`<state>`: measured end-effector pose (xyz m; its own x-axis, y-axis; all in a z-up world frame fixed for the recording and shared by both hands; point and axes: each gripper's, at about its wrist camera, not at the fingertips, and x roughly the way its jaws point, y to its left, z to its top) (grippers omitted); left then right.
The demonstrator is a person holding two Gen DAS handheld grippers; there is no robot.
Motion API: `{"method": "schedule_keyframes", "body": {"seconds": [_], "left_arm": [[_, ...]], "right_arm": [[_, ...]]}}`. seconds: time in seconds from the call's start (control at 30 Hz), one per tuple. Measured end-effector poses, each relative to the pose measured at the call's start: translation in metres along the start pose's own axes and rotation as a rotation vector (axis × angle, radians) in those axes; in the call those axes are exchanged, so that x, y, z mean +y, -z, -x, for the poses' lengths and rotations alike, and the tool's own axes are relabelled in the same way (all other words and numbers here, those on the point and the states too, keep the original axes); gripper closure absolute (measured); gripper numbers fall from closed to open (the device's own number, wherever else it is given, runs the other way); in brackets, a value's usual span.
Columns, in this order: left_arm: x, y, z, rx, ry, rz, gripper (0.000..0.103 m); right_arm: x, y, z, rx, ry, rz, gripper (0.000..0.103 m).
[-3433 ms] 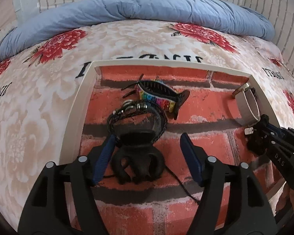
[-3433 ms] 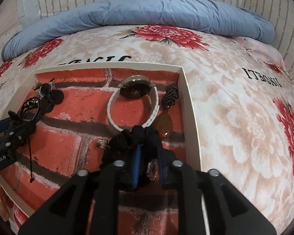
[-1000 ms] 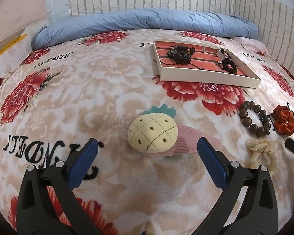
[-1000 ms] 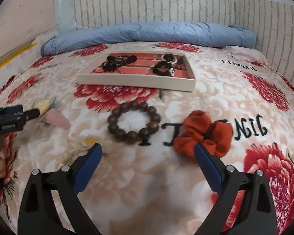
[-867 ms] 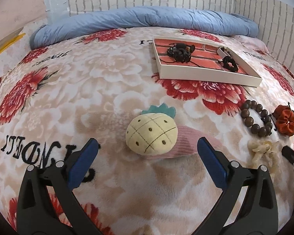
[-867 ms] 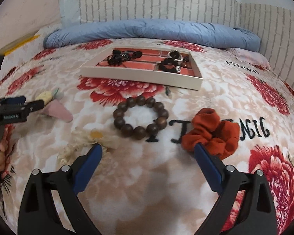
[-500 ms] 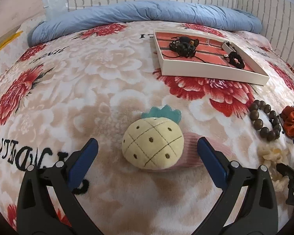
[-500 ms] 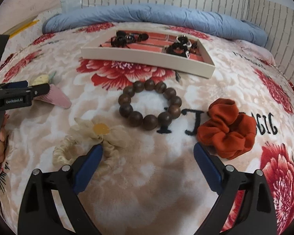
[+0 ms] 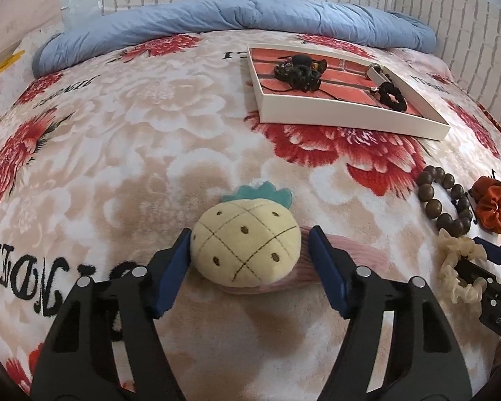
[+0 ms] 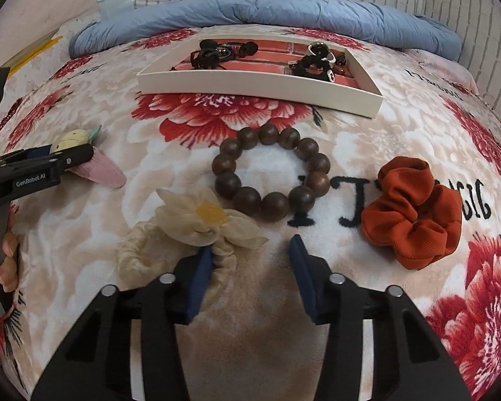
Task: Organize jewelry
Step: 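Grasp the pineapple hair clip with the left tool while the right tool grasps the cream scrunchie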
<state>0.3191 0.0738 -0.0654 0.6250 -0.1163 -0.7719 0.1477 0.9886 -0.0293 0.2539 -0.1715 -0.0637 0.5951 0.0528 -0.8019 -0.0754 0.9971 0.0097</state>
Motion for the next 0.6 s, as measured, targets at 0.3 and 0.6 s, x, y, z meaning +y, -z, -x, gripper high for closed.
{"method": "schedule_keyframes", "body": {"seconds": [0.3, 0.6], "left_arm": [[-0.001, 0.001, 0.004, -0.018, -0.008, -0.003, 0.044], [-0.008, 0.001, 0.013, -0.059, -0.038, -0.041, 0.048]], "right_arm": [[-0.002, 0.0, 0.004, -0.015, 0.001, -0.01, 0.082], [-0.006, 0.001, 0.012, -0.04, -0.039, -0.006, 0.091]]}}
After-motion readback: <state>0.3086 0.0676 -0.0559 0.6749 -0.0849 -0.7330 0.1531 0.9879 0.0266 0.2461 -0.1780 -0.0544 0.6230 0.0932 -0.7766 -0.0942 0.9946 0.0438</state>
